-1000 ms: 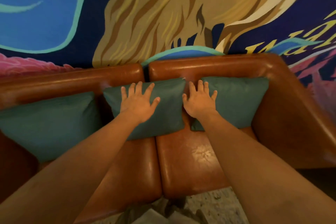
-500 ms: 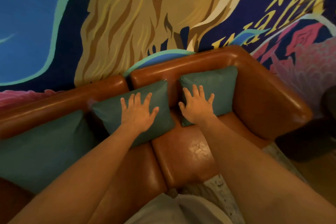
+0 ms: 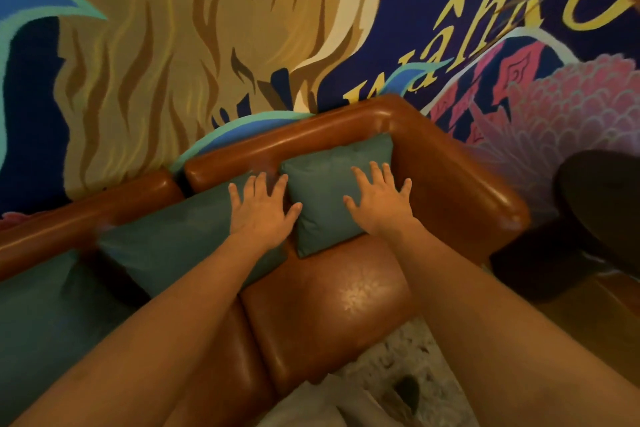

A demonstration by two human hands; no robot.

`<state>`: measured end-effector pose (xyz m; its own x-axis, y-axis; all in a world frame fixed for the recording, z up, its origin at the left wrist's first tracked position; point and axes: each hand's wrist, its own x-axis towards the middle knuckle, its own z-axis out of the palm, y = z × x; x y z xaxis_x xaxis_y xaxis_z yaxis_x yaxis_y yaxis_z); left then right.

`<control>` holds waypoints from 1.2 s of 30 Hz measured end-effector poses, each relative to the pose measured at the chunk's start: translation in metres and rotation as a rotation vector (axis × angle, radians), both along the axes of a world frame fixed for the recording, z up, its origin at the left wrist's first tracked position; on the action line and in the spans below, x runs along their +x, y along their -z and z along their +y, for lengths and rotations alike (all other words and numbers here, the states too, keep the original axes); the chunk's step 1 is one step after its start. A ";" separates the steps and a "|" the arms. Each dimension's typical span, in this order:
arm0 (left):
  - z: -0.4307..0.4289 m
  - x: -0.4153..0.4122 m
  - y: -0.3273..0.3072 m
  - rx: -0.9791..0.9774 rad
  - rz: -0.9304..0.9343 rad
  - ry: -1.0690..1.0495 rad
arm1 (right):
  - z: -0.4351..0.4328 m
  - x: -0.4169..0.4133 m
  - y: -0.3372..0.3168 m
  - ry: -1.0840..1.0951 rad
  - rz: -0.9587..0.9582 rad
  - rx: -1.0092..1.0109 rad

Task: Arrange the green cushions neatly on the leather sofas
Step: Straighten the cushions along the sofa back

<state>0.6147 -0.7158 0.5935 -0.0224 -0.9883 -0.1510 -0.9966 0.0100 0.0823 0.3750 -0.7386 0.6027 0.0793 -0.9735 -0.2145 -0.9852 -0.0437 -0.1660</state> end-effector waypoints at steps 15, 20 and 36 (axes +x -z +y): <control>-0.048 -0.194 0.003 0.049 -0.062 -0.089 | -0.072 -0.183 -0.007 -0.116 -0.073 0.024; -0.079 -0.187 0.010 0.053 -0.053 -0.139 | -0.107 -0.187 0.011 -0.121 -0.096 0.097; -0.193 -0.153 0.082 0.174 -0.029 -0.148 | -0.233 -0.164 0.086 -0.112 -0.126 0.199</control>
<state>0.4614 -0.9089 0.5118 0.1279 -0.9393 -0.3183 -0.9880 -0.1485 0.0413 0.2110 -0.9719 0.5164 0.2230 -0.8965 -0.3829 -0.9469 -0.1058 -0.3036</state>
